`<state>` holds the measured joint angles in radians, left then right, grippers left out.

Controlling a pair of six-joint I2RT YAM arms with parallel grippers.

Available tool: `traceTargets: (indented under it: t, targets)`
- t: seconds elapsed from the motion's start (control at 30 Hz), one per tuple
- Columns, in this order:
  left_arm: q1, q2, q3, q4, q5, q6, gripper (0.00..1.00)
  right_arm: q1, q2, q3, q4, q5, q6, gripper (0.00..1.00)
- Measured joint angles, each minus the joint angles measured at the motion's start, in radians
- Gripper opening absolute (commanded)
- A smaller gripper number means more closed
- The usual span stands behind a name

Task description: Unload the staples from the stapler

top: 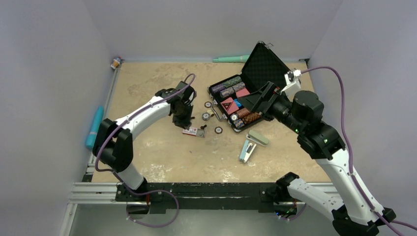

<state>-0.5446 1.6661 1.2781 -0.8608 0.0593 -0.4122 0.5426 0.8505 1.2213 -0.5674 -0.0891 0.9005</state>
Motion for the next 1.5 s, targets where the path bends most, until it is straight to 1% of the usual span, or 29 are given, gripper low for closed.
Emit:
traceTargets:
  t: [0.2, 0.27, 0.33, 0.37, 0.43, 0.5, 0.57, 0.67, 0.8, 0.97, 1.17, 1.23, 1.3, 1.4, 1.5]
  targets:
    - [0.003, -0.067, -0.002, -0.031, -0.036, -0.013, 0.21, 0.0, 0.042, -0.003, 0.02, -0.009, -0.001, 0.89]
    - [0.012, -0.086, -0.002, -0.047, -0.057, -0.019, 0.26, 0.0, 0.063, -0.003, 0.027, -0.013, -0.003, 0.9]
    - [0.028, -0.103, -0.002, -0.068, -0.089, -0.033, 0.37, 0.0, 0.085, -0.003, 0.035, -0.017, -0.005, 0.9]
    - [0.039, -0.111, -0.002, -0.079, -0.106, -0.042, 0.4, 0.0, 0.095, -0.003, 0.038, -0.02, -0.006, 0.9]
    - [0.061, -0.125, -0.006, -0.095, -0.135, -0.063, 0.58, 0.0, 0.112, -0.003, 0.042, -0.031, -0.009, 0.9]
    - [0.082, -0.146, -0.022, -0.109, -0.17, -0.082, 0.7, 0.0, 0.119, -0.003, 0.045, -0.037, -0.013, 0.9]
    - [0.095, -0.164, -0.036, -0.129, -0.204, -0.103, 0.78, 0.0, 0.121, -0.003, 0.049, -0.042, -0.016, 0.89]
    - [0.107, -0.198, -0.058, -0.164, -0.26, -0.146, 0.85, 0.0, 0.121, -0.003, 0.061, -0.06, -0.024, 0.89]
    - [0.134, -0.251, -0.083, -0.218, -0.328, -0.213, 0.84, 0.0, 0.138, -0.003, 0.07, -0.09, -0.037, 0.9]
    - [0.245, -0.337, -0.131, -0.283, -0.371, -0.294, 0.81, 0.0, 0.171, -0.002, 0.076, -0.124, -0.049, 0.89]
    - [0.439, -0.433, -0.195, -0.358, -0.397, -0.355, 0.75, 0.0, 0.205, -0.002, 0.096, -0.169, -0.053, 0.89]
    - [0.497, -0.449, -0.222, -0.365, -0.404, -0.362, 0.74, 0.0, 0.222, -0.001, 0.105, -0.187, -0.054, 0.89]
    - [0.585, -0.463, -0.274, -0.353, -0.394, -0.364, 0.73, 0.0, 0.244, 0.003, 0.117, -0.201, -0.054, 0.88]
    - [0.721, -0.458, -0.346, -0.346, -0.372, -0.376, 0.72, 0.0, 0.279, 0.011, 0.127, -0.226, -0.058, 0.88]
    - [0.845, -0.421, -0.363, -0.336, -0.341, -0.397, 0.72, 0.0, 0.318, 0.033, 0.127, -0.254, -0.065, 0.88]
